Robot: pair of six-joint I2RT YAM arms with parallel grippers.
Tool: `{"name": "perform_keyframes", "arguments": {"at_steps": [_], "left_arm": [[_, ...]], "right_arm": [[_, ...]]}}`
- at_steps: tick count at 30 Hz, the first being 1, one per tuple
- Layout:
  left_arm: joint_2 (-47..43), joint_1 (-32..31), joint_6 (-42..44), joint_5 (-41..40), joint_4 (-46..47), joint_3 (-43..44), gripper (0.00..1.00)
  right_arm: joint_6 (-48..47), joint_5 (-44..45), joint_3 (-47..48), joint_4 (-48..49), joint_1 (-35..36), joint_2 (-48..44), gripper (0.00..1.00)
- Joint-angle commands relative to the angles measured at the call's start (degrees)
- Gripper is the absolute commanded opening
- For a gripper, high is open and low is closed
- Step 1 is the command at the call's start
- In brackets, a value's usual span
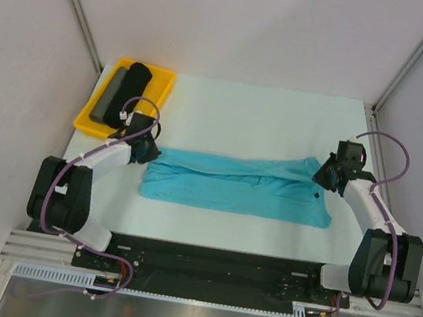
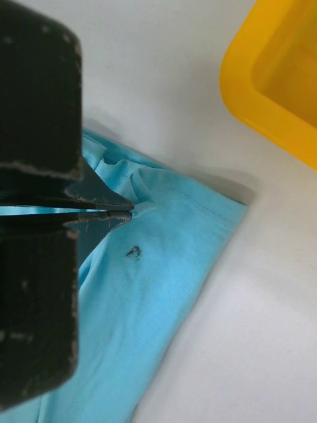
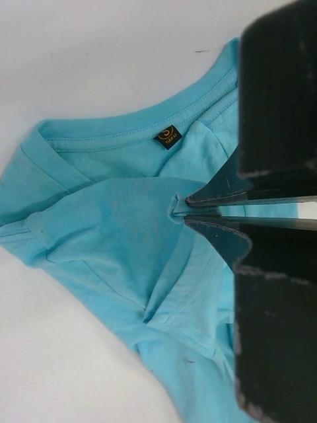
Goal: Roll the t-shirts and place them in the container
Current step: Fold the T-shirt at the center of the board.
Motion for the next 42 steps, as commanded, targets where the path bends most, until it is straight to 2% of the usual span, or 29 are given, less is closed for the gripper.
{"name": "perform_keyframes", "arguments": {"at_steps": [1, 3, 4, 5, 6, 7, 8, 11, 14, 19, 24, 29, 32, 33, 36, 42], "left_arm": [[-2.1, 0.2, -1.5, -0.5, 0.6, -1.1, 0.08], [-2.0, 0.2, -1.8, 0.0, 1.0, -1.7, 0.20], [-2.2, 0.2, -1.8, 0.2, 1.2, -1.8, 0.29], [-3.0, 0.2, -1.6, 0.6, 1.4, -2.0, 0.37], [-3.6, 0.2, -1.4, 0.6, 1.5, -2.3, 0.47], [-4.2, 0.2, -1.2, 0.6, 1.5, -2.3, 0.60], [-5.9, 0.3, -1.1, 0.5, 1.5, -2.3, 0.63], [-7.9, -0.1, -0.3, 2.4, 1.9, -2.3, 0.66], [-9.0, -1.5, 0.6, 3.4, 0.7, -0.8, 0.66], [-10.4, -4.7, 1.6, 3.7, -0.5, 0.3, 0.66], [-10.3, -6.5, 1.8, 4.4, -0.2, 0.1, 0.66], [-9.8, -7.2, 1.7, 4.5, 0.2, 0.1, 0.66], [-9.4, -7.3, 1.5, 4.6, 0.1, 0.2, 0.66], [-9.3, -7.3, 1.6, 4.6, 0.1, 0.2, 0.66], [-9.5, -7.3, 1.6, 4.6, 0.2, 0.0, 0.66], [-9.4, -7.7, 1.7, 5.3, 0.4, -0.2, 0.66]], "right_arm": [[0.8, -2.6, -2.5, 1.6, 0.3, -0.9, 0.09], [0.7, -4.1, -3.8, 2.5, 0.5, -1.3, 0.17], [0.4, -4.6, -4.3, 2.5, 0.7, -1.5, 0.29], [0.0, -5.6, -4.8, 2.0, 0.8, -2.1, 0.34], [-1.0, -5.3, -4.9, 1.6, 1.1, -4.0, 0.40], [-1.5, -4.3, -5.1, 1.2, 3.2, -5.4, 0.51], [-2.3, -2.3, -5.1, 1.2, 4.3, -6.5, 0.56], [-3.2, 1.7, -4.6, 4.3, 10.6, -7.7, 0.62], [-4.2, 5.4, -1.9, 8.5, 16.0, -1.7, 0.62], [-6.1, 7.6, 3.8, 12.4, 18.0, 10.9, 0.60], [-7.6, 6.2, 4.8, 15.9, 18.8, 15.8, 0.62], [-7.2, 6.6, 5.4, 15.1, 20.2, 16.7, 0.51], [-6.8, 6.4, 5.4, 14.3, 21.0, 16.6, 0.39], [-6.2, 6.6, 5.4, 13.8, 21.3, 16.0, 0.29], [-6.1, 7.3, 5.4, 12.4, 22.4, 14.4, 0.15], [-4.7, 9.2, 4.3, 9.4, 25.6, 11.3, 0.09]]}}
